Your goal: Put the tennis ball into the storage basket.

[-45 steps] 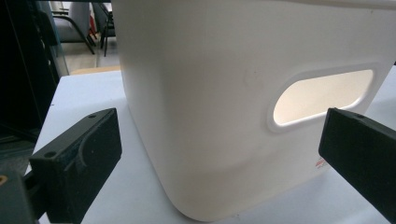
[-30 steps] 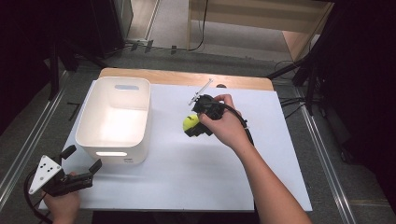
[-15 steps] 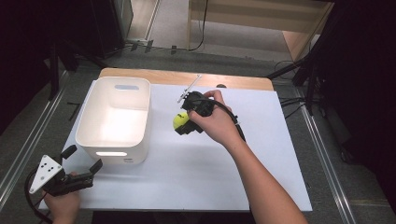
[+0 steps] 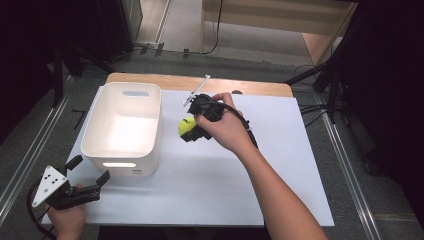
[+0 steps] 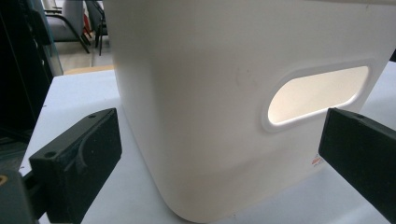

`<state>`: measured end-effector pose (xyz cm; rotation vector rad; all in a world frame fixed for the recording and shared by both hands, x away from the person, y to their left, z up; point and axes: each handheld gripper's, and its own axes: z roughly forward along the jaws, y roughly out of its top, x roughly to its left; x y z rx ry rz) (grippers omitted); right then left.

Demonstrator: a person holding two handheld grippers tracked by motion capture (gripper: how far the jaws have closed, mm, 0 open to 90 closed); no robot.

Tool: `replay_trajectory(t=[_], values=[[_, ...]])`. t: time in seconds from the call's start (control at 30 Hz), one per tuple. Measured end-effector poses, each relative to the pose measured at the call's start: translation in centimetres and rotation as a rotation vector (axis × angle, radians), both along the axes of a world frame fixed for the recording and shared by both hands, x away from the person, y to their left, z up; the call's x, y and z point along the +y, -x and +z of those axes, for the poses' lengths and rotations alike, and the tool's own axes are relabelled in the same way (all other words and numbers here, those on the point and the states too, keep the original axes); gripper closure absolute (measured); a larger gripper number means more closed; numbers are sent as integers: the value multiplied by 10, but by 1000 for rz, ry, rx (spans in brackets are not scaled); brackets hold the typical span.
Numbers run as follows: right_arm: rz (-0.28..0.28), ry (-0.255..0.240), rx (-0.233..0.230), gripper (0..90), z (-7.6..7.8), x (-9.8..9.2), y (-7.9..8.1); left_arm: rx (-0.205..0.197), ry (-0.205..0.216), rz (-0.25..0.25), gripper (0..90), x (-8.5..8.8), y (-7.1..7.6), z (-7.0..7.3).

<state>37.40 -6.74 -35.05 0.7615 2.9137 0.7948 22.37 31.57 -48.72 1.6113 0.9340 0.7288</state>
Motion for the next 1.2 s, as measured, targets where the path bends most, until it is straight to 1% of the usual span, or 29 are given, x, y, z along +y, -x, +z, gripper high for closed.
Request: replay_trajectory(t=[0.03, 0.1, 0.17, 0.2, 0.3, 0.4, 0.5, 0.53, 0.57, 0.63, 0.77, 0.8, 0.93, 1.07, 1.1, 1.17, 1.2], values=[[9, 4, -5, 243, 1, 1, 0, 0, 0, 0, 0, 0, 0, 0], [18, -6, -11, 242, 2, 5, 0, 0, -2, -1, 0, 0, 0, 0], [21, 0, -12, 242, 3, 8, 0, -1, -1, -1, 0, 0, 0, 0], [32, -1, -14, 242, 3, 9, -1, 0, -1, -1, 0, 0, 0, 0], [34, 1, -17, 242, 5, 14, 0, 0, -2, 1, 0, -1, 0, 0], [44, -14, -22, 242, 7, 20, 1, -1, -4, 1, 0, -1, 0, 0], [58, -7, -25, 242, 9, 25, 1, -1, -2, 0, 0, -1, 0, 0], [64, -14, -27, 243, 9, 27, 1, -2, -2, 1, 0, -1, 0, 0], [58, -14, -20, 243, 10, 29, 2, -1, -2, 0, 0, 0, 0, 0], [73, -10, -30, 243, 11, 31, 1, -2, 0, -1, 0, 0, 0, 0], [74, -13, -33, 243, 15, 37, 2, -1, -2, 0, 0, -1, 0, 0], [79, -20, -33, 242, 16, 38, 2, -1, -3, 1, 0, -1, -1, 0], [97, -21, -40, 242, 19, 44, 2, -2, -8, 2, 0, -1, -1, 0], [99, -23, -43, 243, 23, 49, 3, -2, -9, 1, 0, -1, -1, 0], [106, -20, -50, 242, 24, 50, 2, -1, -9, 0, 0, -1, -1, 0], [104, -28, -47, 242, 24, 52, 2, -1, -7, 0, 0, -1, -1, 0], [104, -19, -47, 243, 25, 53, 2, -2, -5, -1, 0, -2, -1, 0]])
